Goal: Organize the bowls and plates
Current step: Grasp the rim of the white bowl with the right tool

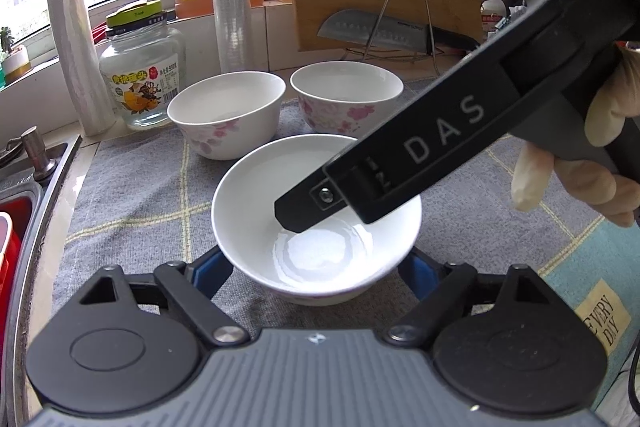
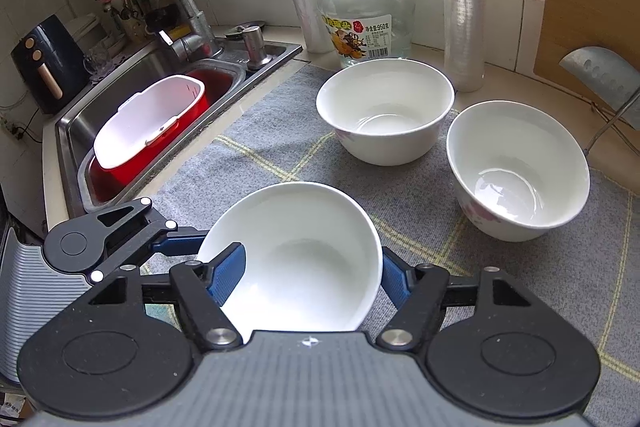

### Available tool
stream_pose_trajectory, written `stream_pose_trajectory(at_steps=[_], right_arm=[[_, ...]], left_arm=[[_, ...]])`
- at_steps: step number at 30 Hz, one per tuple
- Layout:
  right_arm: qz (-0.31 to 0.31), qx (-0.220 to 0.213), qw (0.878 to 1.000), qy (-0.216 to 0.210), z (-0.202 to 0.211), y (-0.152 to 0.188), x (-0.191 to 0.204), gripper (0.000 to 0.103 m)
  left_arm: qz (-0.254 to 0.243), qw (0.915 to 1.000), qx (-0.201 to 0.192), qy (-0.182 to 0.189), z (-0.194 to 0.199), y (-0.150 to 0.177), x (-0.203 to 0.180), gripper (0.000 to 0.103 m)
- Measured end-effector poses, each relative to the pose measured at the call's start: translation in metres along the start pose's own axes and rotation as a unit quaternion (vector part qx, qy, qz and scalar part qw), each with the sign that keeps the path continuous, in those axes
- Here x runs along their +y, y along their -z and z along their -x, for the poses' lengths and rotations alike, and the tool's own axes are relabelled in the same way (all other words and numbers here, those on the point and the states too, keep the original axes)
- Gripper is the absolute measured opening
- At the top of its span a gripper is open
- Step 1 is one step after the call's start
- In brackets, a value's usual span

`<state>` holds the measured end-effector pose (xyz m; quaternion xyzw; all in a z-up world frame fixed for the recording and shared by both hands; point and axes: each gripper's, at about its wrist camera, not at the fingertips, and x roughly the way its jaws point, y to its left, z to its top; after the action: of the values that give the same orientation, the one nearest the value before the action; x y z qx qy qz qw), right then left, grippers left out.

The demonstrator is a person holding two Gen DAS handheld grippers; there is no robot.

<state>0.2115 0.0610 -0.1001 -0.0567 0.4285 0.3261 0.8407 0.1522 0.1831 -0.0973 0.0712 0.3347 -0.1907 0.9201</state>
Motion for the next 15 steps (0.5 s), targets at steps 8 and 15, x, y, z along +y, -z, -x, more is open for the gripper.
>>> stream_pose_trajectory(at_steps=[8,15], right_arm=[[-0.011,-0.008,1.000,0.000,0.020,0.014,0.002,0.076],[-0.030,-0.016,0.999,0.016,0.043,0.031,-0.008,0.076]], left_arm=[[-0.030,0.9994,0.016,0.012,0.013,-0.007,-0.014,0.088],[-0.056,0.9978,0.017,0.032,0.015,-0.015,-0.037,0.088]])
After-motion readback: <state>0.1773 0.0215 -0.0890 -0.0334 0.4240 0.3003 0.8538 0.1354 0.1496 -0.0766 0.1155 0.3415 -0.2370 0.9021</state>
